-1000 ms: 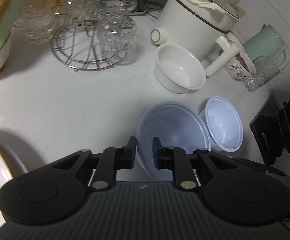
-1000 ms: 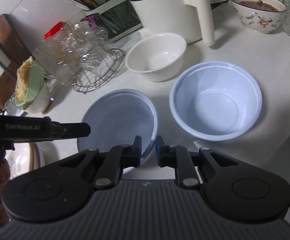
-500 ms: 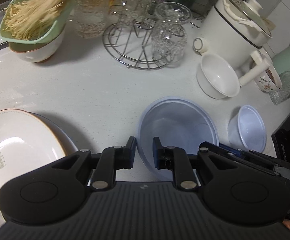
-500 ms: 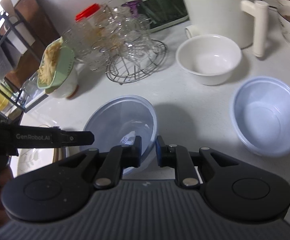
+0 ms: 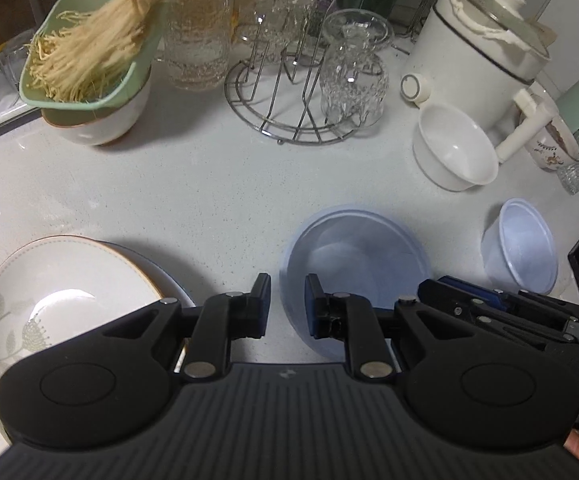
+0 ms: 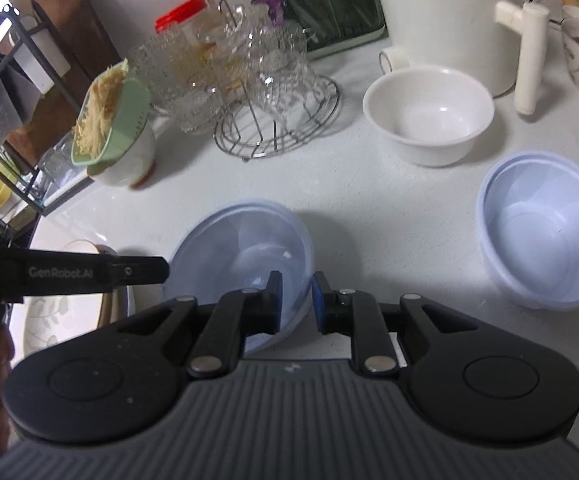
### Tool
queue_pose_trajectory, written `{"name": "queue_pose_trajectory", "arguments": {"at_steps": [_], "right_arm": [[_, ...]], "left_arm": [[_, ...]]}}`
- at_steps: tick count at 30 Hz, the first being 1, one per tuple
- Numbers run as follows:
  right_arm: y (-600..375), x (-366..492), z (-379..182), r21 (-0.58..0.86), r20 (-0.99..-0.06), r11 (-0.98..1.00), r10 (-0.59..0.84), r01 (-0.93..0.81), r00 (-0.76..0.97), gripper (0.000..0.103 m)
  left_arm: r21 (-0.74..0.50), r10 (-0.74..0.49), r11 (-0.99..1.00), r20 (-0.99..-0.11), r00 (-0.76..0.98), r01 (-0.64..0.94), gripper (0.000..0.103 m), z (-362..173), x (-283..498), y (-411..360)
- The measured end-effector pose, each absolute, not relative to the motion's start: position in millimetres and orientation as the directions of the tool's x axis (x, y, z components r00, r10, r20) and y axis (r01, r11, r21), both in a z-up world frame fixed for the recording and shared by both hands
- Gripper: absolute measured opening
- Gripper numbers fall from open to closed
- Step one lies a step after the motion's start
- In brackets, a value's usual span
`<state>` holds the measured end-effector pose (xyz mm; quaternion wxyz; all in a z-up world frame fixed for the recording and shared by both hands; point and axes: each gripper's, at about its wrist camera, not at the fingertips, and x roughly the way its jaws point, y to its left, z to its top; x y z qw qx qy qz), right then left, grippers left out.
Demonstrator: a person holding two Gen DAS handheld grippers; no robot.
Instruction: Organize plates and bowls
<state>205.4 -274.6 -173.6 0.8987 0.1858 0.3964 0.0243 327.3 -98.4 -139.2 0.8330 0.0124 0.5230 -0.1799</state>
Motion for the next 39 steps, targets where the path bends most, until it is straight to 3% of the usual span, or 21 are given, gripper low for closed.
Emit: {"name": "queue_pose_trajectory", "arguments": {"at_steps": [3,4,21,39], "right_arm": [[-276.0,197.1,-163.7,0.346,-0.671,0.936,0.198,0.066,0.715,0.051],[-275.5,193.9,-159.5,0.336,-0.662,0.940,0.189,0.062,0.726,0.052],[-274.6,130.8,-92.9,0.333,-0.577,0.943,0.191,0.015,0.794,0.052],[-274.9,62.4,-56.4,0.282,-0.517,0.959,0.141,0.013,0.845,0.052]], "left_arm": [[-0.192,-0.307,0.936,-0.857,0.413,0.297,0.021,-117.9,318.1,-93.3],[-0.199,-0.312,0.936,-0.853,0.419,0.291,0.021,-110.9,314.2,-91.5],[-0.169,-0.272,0.958,-0.792,0.546,0.233,0.021,-29.7,237.1,-73.0],[-0.203,-0.317,0.946,-0.749,0.582,0.254,0.022,8.1,153.2,-66.8]]}}
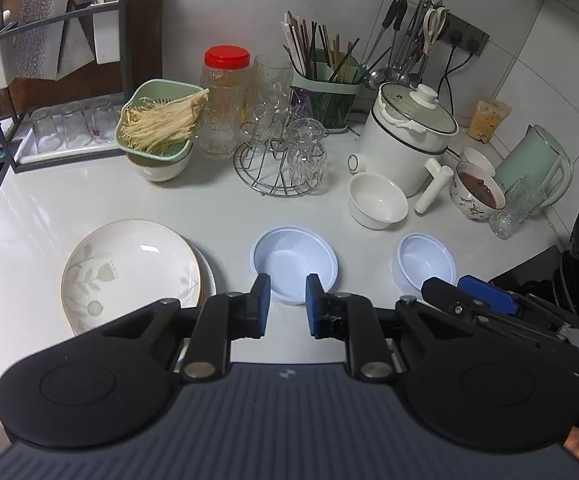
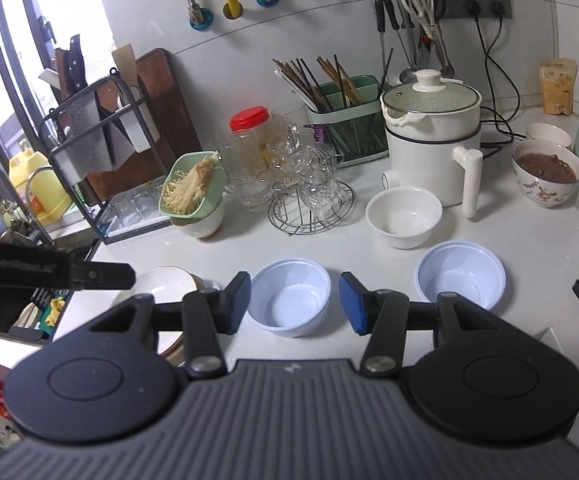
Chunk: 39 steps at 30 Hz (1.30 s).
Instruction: Organize plates and bowls
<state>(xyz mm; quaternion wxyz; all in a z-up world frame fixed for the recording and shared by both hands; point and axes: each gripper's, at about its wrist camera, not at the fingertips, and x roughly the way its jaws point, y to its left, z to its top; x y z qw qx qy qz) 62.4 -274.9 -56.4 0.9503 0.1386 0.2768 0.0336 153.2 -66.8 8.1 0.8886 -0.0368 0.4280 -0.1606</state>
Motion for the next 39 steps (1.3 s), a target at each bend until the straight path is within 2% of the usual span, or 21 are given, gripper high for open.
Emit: {"name": "queue_pose_trajectory", "arguments": {"at_steps": [9,25,32,33,35,37,38,39], "right_arm": [[-284.0,49.0,-60.5,0.281,-0.497,0.957,0.078,0.076,0.864,0.052],[-336.6,57.5,-87.9,0.248,-0.548,0.922,-0.118,0.296,0.828,0.052],[-357.8,73.0,-100.1,0.255,-0.566,0.894,-0.171,0.368,0.807,0.052],[-360.3,75.8,-101.6,0.256,-0.570,0.891,-0.174,0.375,0.803,0.052],[-365.8,82.2,-104.3,0.261,-0.581,0.886,-0.173,0.383,0.795,0.052],[-371.8,88.8,-107.1,0.264,-0.590,0.881,-0.174,0.392,0.788,0.062],[-375.1,92.3,-108.6,0.266,-0.594,0.879,-0.173,0.394,0.786,0.066],[-378.5,95.8,-110.2,0.269,-0.598,0.877,-0.172,0.399,0.783,0.075]], "left_arm": [[-0.219,-0.361,0.925,-0.758,0.543,0.310,0.022,-5.5,159.0,-76.4],[-0.263,-0.464,0.852,-0.779,0.422,0.453,0.022,-44.3,218.2,-142.0],[-0.264,-0.476,0.826,-0.800,0.366,0.498,0.028,-57.5,252.5,-177.4],[-0.262,-0.475,0.824,-0.802,0.361,0.502,0.030,-58.6,256.6,-182.0],[-0.263,-0.479,0.818,-0.805,0.351,0.512,0.041,-60.7,264.7,-191.0],[-0.264,-0.479,0.815,-0.808,0.343,0.516,0.049,-63.7,273.5,-198.3],[-0.264,-0.477,0.815,-0.811,0.338,0.515,0.052,-66.2,279.2,-202.1],[-0.269,-0.479,0.813,-0.813,0.332,0.516,0.052,-69.1,285.2,-205.6]]}}
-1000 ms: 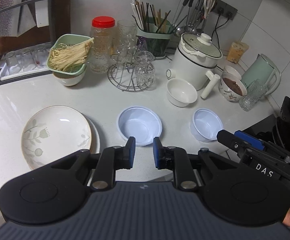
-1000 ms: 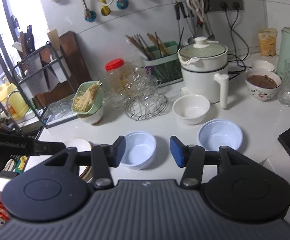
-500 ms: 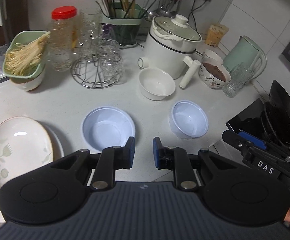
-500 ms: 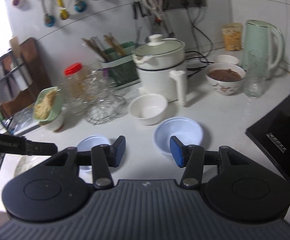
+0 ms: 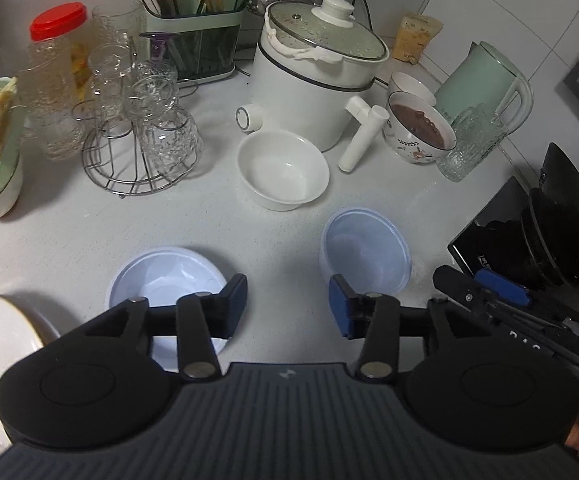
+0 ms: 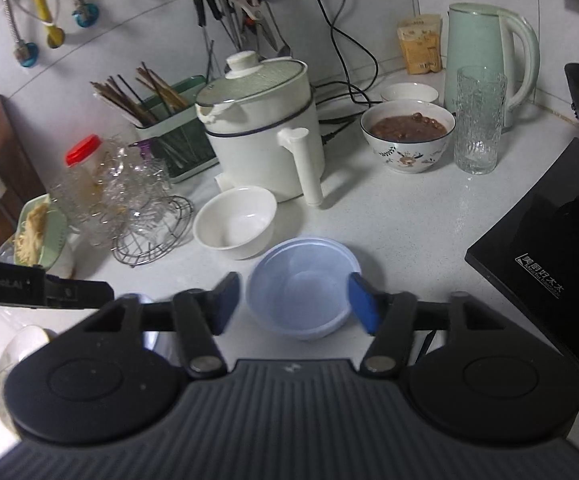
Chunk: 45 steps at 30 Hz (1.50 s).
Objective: Organize plates and bowls
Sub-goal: 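Move both grippers to the other light-blue bowl by the white bowl and grasp its rim, then lift the light-blue bowl with both grippers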
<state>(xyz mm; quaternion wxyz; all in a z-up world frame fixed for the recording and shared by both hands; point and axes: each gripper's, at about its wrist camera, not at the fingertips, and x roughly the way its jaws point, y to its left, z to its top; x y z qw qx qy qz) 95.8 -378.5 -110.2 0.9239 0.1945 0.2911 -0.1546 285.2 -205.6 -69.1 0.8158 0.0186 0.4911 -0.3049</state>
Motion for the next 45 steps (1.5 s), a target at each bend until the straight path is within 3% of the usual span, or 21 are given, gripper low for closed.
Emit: {"name": "queue_pose_trajectory", "arguments": {"at_steps": [1,18,29,33,34,37,45], "right_arm": [[-381.9,99.3,-111.7,0.272,-0.601,0.873,-0.175,0.405,0.780,0.080],[-432.0,159.2,-155.7,0.308,-0.705,0.789,-0.185,0.531,0.685,0.078],[-442.7,183.0,-181.6,0.305,-0.777,0.754,-0.156,0.582,0.610,0.065],[-444.1,186.8,-190.5,0.301,-0.797,0.741,-0.150,0.600,0.586,0.054],[-444.4,187.3,-192.3,0.302,-0.800,0.737,-0.149,0.605,0.581,0.053],[-449.0,188.4,-197.1,0.328,-0.817,0.710,-0.118,0.623,0.565,0.034],[-453.9,193.3,-202.9,0.365,-0.818,0.694,-0.080,0.621,0.569,0.023]], "left_arm": [[-0.278,-0.484,0.810,-0.814,0.321,0.516,0.052,-72.8,291.2,-209.0],[-0.359,-0.508,0.776,-0.843,0.176,0.518,0.052,-138.3,374.8,-269.8],[-0.366,-0.505,0.709,-0.860,0.071,0.603,0.052,-161.8,390.3,-307.0],[-0.374,-0.495,0.695,-0.868,0.032,0.614,0.050,-172.6,393.2,-317.1],[-0.383,-0.498,0.690,-0.867,0.019,0.614,0.048,-176.1,393.2,-318.3],[-0.390,-0.486,0.694,-0.874,-0.006,0.605,0.037,-185.1,394.1,-320.4],[-0.409,-0.504,0.699,-0.864,-0.002,0.586,0.012,-188.7,394.9,-319.7]]}}
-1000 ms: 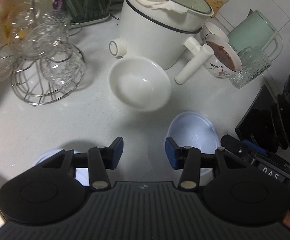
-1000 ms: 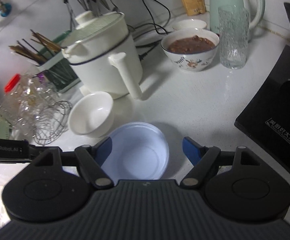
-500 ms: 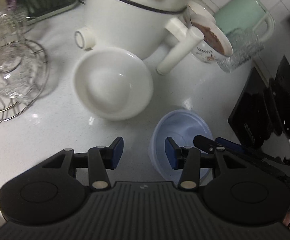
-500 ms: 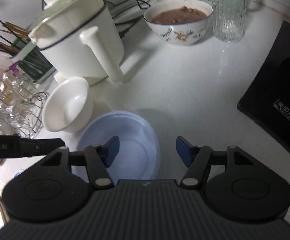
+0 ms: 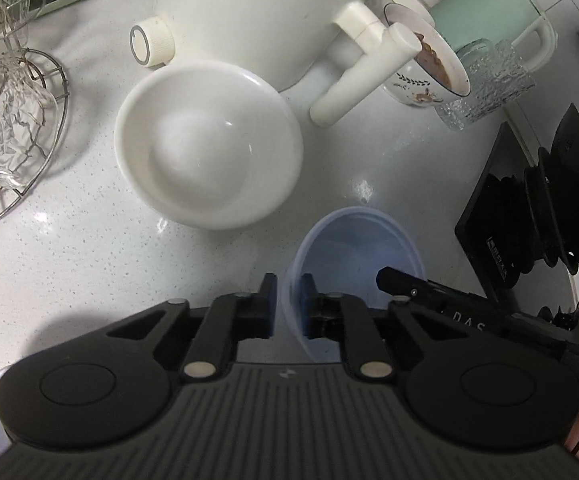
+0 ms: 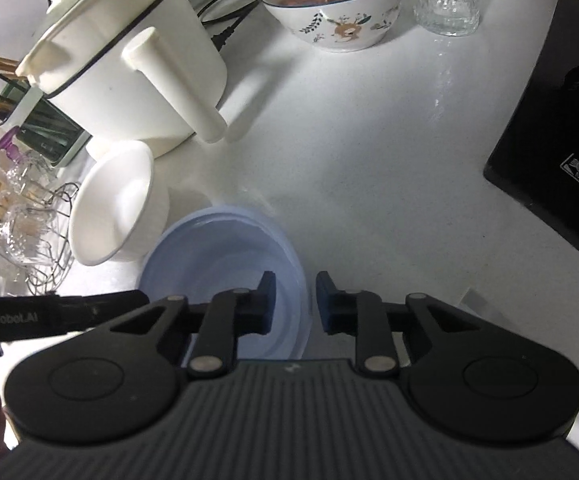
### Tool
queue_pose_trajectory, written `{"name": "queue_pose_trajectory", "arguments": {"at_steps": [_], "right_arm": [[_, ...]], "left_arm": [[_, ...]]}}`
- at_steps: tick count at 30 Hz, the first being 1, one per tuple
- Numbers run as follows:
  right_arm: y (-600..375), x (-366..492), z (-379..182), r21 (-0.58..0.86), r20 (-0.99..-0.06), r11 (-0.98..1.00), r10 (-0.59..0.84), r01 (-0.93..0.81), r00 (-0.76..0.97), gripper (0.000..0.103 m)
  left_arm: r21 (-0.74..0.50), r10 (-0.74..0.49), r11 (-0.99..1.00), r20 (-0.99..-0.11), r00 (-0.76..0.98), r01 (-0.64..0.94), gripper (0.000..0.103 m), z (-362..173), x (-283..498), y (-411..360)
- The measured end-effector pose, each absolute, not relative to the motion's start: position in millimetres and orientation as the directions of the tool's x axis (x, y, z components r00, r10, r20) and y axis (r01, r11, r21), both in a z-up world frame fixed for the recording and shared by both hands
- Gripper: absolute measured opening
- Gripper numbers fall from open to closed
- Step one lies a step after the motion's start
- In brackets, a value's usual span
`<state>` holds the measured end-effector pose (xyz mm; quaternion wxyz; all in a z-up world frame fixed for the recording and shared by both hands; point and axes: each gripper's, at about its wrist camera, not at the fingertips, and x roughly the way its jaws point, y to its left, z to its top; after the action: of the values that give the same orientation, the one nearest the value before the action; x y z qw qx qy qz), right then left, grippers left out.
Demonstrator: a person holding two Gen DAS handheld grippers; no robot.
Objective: Organize plates and bowls
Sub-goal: 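Lift the light-blue bowl with both grippers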
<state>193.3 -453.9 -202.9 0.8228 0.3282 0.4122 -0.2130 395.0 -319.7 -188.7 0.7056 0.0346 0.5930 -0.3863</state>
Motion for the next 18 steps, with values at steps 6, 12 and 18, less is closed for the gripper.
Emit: {"name": "queue_pose_trajectory", "arguments": {"at_steps": [6,12,18], "right_arm": [[-453.3,193.0,-202.3,0.394,-0.809,0.699,-0.044,0.596,0.586,0.018],[-454.1,186.4,-198.7,0.419,-0.798,0.696,-0.024,0.583,0.602,0.018],[-449.4,176.9,-188.4,0.425,-0.793,0.705,-0.012,0.567,0.609,0.018]], "left_arm": [[-0.412,-0.509,0.711,-0.860,0.014,0.570,0.011,-184.0,390.7,-315.3],[-0.434,-0.528,0.712,-0.849,0.014,0.552,0.011,-178.6,384.9,-307.6],[-0.437,-0.539,0.717,-0.842,0.034,0.543,0.011,-164.0,375.3,-297.0]]}}
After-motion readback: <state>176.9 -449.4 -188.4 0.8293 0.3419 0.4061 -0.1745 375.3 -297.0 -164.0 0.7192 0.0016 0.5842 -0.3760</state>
